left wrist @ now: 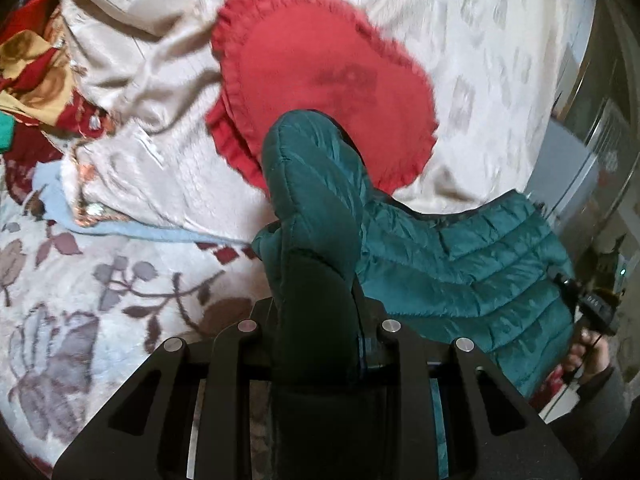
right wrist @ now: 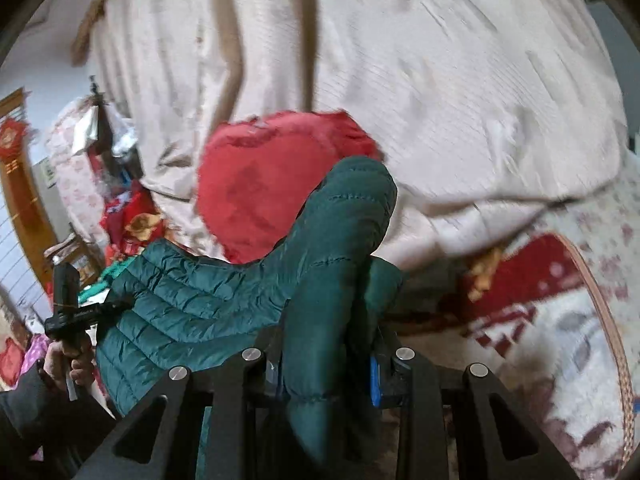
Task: Fold large clothes
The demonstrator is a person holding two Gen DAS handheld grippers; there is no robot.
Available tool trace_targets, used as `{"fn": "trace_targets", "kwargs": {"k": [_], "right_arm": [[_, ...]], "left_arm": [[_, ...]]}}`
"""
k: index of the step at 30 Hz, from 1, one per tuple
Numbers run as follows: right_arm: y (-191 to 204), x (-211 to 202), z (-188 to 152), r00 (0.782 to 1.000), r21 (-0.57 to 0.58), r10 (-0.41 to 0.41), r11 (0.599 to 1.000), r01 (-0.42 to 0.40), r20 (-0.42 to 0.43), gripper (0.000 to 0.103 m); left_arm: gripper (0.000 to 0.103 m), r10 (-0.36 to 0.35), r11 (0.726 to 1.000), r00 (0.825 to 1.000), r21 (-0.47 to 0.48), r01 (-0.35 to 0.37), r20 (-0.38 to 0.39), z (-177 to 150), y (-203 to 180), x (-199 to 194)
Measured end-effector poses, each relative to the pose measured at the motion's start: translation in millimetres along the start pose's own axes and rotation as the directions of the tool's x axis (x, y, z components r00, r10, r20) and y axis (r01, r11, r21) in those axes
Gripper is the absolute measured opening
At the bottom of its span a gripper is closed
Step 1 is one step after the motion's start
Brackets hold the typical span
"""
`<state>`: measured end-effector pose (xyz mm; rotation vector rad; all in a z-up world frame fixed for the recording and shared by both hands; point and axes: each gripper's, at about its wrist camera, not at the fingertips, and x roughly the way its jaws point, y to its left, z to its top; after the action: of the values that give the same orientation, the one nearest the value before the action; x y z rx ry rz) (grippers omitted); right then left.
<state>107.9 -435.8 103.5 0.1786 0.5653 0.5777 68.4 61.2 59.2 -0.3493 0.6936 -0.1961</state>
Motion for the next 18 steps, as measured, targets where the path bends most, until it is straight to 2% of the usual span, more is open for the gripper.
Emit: {"fn": "trace_targets", "kwargs": {"k": [4, 5, 7, 9, 11, 12, 14, 15, 17, 18], "right_arm": [[-31.1, 24.0, -13.1, 0.996, 0.097, -0.011, 0.995, 0.02, -0.093, 0.03], [-41.1, 31.6, -17.3, 0.992, 0.15, 0.0, 0.989, 0.019, -0.122, 0.035], [-63.8, 44.7, -26.2, 0.982, 0.297, 0.033, 0.955, 0.024, -0.186, 0.044], [-82.2, 46.5, -33.3, 0.978, 0.409, 0.047, 0.912, 0.042, -0.205, 0.054], [-96.3, 42.8, -37.8, 0.977, 0.502, 0.035, 0.862, 0.077, -0.209, 0.055], [-102.7, 37.3, -38.6, 0.98, 0.544, 0.016, 0.834, 0.096, -0.199, 0.055], [-106.5, 24.5, -33.3, 0.981, 0.561, -0.062, 0.813, 0.156, -0.184, 0.055], [-103.4, 13.7, -26.9, 0.98, 0.551, -0.116, 0.813, 0.187, -0.161, 0.055], [-86.9, -4.6, -11.6, 0.974, 0.493, -0.205, 0.84, 0.227, -0.098, 0.056], [-74.7, -8.9, -4.1, 0.967, 0.443, -0.244, 0.861, 0.251, -0.075, 0.063]], "left_arm": [[0.033, 0.066, 0.997, 0.997, -0.042, -0.067, -0.035, -2.6, 10.3, 25.6], [0.037, 0.078, 0.995, 0.996, -0.059, -0.081, -0.051, -3.2, 13.7, 30.1], [0.045, 0.083, 0.992, 0.993, -0.092, -0.091, -0.082, -6.3, 20.2, 35.5], [0.054, 0.08, 0.988, 0.991, -0.122, -0.093, -0.108, -7.8, 25.8, 37.0], [0.057, 0.06, 0.982, 0.99, -0.169, -0.081, -0.127, -3.4, 34.0, 32.6], [0.058, 0.054, 0.979, 0.99, -0.189, -0.078, -0.13, -1.7, 36.6, 28.5], [0.059, 0.083, 0.971, 0.99, -0.216, -0.107, -0.117, 5.7, 43.1, 17.6], [0.059, 0.118, 0.966, 0.989, -0.22, -0.135, -0.087, 9.6, 43.9, 9.5], [0.059, 0.185, 0.959, 0.983, -0.215, -0.183, -0.011, 16.9, 42.5, -7.2], [0.06, 0.211, 0.956, 0.977, -0.212, -0.201, 0.024, 21.7, 38.9, -14.6]]}}
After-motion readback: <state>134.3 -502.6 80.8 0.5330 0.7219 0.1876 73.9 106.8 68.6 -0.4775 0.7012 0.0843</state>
